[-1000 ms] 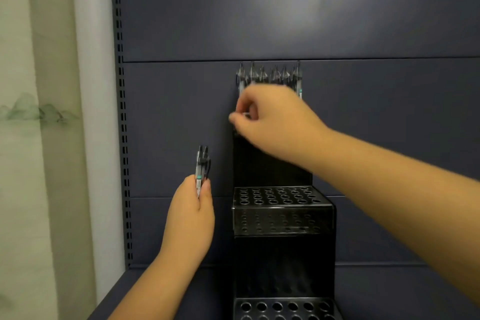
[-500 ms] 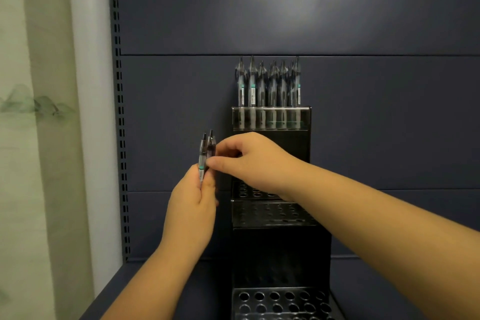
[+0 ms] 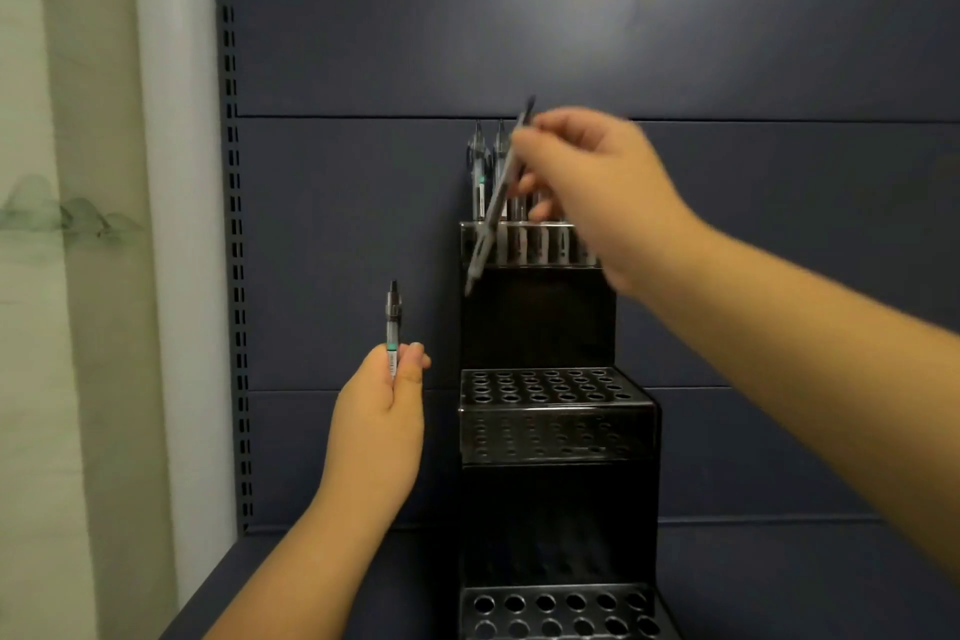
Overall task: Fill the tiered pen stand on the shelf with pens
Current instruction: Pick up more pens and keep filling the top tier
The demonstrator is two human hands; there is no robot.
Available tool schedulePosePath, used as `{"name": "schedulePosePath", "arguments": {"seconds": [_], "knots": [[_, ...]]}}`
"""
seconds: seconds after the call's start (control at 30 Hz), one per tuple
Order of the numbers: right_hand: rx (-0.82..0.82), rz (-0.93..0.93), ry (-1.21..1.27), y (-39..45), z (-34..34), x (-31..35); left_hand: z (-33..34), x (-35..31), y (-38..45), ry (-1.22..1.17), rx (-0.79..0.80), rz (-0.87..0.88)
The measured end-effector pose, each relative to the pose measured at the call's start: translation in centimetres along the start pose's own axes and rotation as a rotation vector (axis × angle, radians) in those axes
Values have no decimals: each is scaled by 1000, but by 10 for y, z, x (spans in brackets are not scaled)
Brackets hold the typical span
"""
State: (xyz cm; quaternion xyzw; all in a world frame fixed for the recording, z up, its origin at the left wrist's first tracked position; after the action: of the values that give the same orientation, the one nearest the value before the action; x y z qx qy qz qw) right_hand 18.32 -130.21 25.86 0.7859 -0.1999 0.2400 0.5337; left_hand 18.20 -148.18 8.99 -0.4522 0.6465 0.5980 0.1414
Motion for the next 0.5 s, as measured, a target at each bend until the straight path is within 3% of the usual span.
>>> {"name": "schedulePosePath", "arguments": {"seconds": [0.23, 0.5], "knots": [[-244, -5, -365, 49, -57, 15, -2, 4, 0, 119, 2, -58], [-67, 157, -381, 66, -55, 12, -2, 5, 0, 152, 13, -78]]}}
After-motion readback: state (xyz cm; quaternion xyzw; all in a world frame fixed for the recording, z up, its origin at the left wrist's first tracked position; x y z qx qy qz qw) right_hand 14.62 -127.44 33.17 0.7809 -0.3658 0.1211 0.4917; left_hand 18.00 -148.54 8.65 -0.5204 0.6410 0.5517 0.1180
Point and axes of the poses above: each hand's wrist, its own y-axis towards the middle knuckle, its own z-axis out of the palm, x = y × z, the point moved 2 cm from there along y, towards the middle knuckle, and after that the axes turned 15 degrees about x, right-handed, at the moved point
